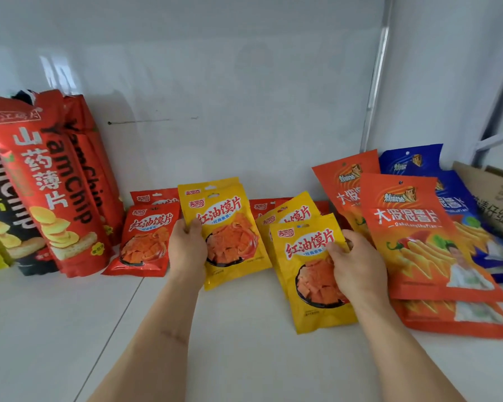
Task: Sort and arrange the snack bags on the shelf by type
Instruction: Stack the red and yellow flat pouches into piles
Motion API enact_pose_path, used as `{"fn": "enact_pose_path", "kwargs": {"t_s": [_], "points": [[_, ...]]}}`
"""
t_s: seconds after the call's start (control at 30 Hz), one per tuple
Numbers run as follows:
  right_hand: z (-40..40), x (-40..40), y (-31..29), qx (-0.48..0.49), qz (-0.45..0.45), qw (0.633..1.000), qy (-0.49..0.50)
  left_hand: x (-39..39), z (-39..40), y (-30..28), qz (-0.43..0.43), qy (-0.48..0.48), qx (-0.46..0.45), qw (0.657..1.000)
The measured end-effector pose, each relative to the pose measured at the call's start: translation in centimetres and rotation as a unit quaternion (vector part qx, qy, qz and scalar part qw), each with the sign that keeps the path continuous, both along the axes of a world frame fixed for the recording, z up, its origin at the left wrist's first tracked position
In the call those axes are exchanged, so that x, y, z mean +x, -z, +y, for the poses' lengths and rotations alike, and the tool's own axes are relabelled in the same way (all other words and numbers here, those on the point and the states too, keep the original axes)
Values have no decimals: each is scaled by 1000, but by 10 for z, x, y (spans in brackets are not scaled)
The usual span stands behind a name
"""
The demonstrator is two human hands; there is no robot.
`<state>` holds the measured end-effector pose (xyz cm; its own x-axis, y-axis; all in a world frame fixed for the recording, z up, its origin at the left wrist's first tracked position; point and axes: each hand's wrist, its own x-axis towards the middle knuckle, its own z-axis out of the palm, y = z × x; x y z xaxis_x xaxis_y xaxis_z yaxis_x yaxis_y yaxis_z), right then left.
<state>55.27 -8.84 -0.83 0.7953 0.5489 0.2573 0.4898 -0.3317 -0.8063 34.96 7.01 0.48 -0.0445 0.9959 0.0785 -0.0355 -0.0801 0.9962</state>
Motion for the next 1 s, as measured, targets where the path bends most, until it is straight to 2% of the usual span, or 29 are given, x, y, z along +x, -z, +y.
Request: {"fn": "enact_pose_path", "kwargs": {"t_s": [0.1, 0.23, 0.33, 0.4, 0.53, 0.73, 0.9, 1.0], "points": [[3, 4, 0, 26, 33, 999, -4, -1, -2, 1, -48, 31, -38, 998], [7, 2, -9, 66, 30, 997, -26, -5, 1, 2, -94, 56, -83, 991], [18, -8, -19, 104, 61, 989, -89, -12, 4, 0, -148, 83, -107, 980], [32, -21, -20, 92, 86, 985, -122, -14, -2, 0, -199, 116, -136, 964], [60, -51, -12, 34, 66, 986, -147, -14, -12, 4, -273, 176, -192, 926], [80, -71, -8, 36, 60, 986, -148, -17, -13, 3, -297, 204, -193, 912], [86, -75, -5, 27, 47, 987, -149, -14, -10, 4, -266, 189, -143, 934], [79, -61, -4, 35, 18, 994, -99, -15, -4, 7, -250, 149, -129, 948]]}}
